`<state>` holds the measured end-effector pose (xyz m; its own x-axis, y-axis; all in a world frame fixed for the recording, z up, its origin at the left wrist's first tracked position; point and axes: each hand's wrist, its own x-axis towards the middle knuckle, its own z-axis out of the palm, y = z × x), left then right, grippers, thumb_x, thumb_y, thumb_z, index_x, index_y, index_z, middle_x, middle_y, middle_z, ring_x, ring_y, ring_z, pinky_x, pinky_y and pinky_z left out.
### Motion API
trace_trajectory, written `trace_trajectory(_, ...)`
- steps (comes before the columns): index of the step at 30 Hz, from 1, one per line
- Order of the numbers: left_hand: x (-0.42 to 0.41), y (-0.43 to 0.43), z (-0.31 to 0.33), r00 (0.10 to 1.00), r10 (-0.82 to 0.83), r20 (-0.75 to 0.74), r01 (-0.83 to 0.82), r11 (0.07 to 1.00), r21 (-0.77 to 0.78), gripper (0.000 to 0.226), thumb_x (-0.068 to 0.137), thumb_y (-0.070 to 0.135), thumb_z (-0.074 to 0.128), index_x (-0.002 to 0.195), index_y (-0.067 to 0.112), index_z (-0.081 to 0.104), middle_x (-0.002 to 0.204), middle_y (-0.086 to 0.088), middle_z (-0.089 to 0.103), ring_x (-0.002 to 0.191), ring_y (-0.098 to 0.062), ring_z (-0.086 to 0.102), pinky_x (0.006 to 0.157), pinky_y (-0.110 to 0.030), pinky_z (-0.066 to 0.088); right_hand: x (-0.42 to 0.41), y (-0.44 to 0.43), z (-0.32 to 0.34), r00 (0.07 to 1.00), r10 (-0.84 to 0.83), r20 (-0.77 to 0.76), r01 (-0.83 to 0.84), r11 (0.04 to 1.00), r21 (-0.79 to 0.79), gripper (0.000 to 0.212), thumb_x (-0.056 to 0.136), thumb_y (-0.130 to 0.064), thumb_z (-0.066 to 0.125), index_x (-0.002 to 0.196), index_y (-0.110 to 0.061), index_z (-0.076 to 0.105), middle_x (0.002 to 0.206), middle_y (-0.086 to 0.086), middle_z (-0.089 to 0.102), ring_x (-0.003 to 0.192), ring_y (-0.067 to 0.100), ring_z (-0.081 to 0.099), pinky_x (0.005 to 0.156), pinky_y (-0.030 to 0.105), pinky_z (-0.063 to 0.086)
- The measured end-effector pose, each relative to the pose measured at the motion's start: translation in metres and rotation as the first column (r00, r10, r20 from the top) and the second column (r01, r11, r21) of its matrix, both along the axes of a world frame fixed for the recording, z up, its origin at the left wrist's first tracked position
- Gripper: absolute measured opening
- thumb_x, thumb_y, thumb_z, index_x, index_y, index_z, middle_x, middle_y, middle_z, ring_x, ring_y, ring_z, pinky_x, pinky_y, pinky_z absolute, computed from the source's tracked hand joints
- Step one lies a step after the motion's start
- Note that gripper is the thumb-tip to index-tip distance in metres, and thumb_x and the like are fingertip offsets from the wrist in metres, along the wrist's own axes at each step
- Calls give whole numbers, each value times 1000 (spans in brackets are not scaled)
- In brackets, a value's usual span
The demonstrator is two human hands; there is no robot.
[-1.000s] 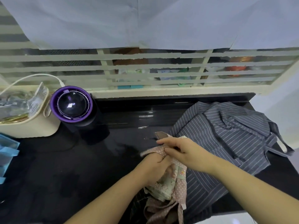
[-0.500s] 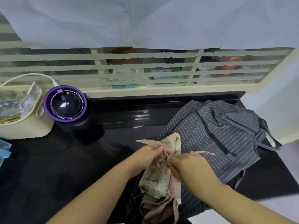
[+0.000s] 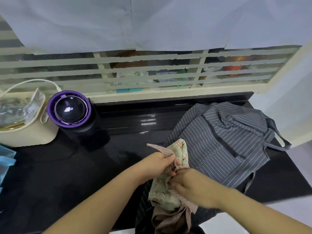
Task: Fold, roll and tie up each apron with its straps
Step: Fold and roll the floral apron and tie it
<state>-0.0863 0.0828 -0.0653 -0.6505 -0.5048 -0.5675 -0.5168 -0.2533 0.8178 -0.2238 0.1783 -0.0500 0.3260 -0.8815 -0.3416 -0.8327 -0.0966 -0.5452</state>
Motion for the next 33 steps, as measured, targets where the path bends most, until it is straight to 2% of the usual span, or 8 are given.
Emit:
trace_trajectory(4,3,23,6,990,-22,138,72,928,-365,28,98,39,48,102,22,69,102,4,69,95,-11,63,93,-38,49,-27,-14,10,814,-491,311,528,848,-44,22,91,-8,51,83,-18,69,69,3,63,51,3,46,51,18,38)
trace_trajectory(8,9,46,8,982,-183,-54,113,786,-608,46,100,26,45,145,30,35,149,13,32,137,2,24,119,-25,15,-19,-32,3,875,-417,246,404,909,106,21,99,-20,45,97,-14,65,84,-5,65,68,1,57,63,18,46)
trace_trajectory(15,24,53,-18,948,-244,202,305,528,-792,51,100,40,27,149,41,14,156,15,2,145,-2,-2,108,-51,-30,-10,-52,8,891,-422,169,391,901,191,23,99,-21,45,93,-9,63,86,1,66,72,5,58,70,23,51)
trace_trajectory(19,26,52,-23,911,-255,326,394,298,-869,39,97,44,30,117,29,60,142,5,19,139,-22,11,108,-56,-27,-16,-55,11,829,-474,297,283,814,507,15,88,-6,46,80,-5,59,83,9,58,82,16,53,96,40,44)
trace_trajectory(26,28,50,-42,914,-257,313,345,88,-935,15,88,42,48,85,41,62,129,2,35,134,-40,22,112,-64,7,-18,-48,10,536,-645,544,183,718,672,35,78,8,54,109,-5,64,92,6,66,85,14,60,80,25,47)
trace_trajectory(29,37,49,-43,973,-228,37,130,410,-903,8,87,36,58,90,35,65,122,7,39,122,-16,43,106,-37,39,-18,-42,9,480,-632,608,268,766,585,23,92,3,51,111,-1,63,88,8,69,82,17,65,80,25,52)
trace_trajectory(31,38,50,-36,990,27,-137,-116,707,-697,6,86,32,63,92,32,62,115,9,51,101,-6,57,92,-25,47,-22,-40,0,240,-766,596,430,635,642,25,100,-13,41,100,-3,64,56,0,53,60,15,60,74,27,52)
trace_trajectory(33,37,50,-31,975,153,-163,-220,783,-582,7,87,35,58,88,30,63,108,5,56,95,-3,58,87,-18,45,-25,-35,-10,1,-823,568,494,495,715,39,104,-23,33,85,-3,60,46,-2,32,48,13,47,65,28,50)
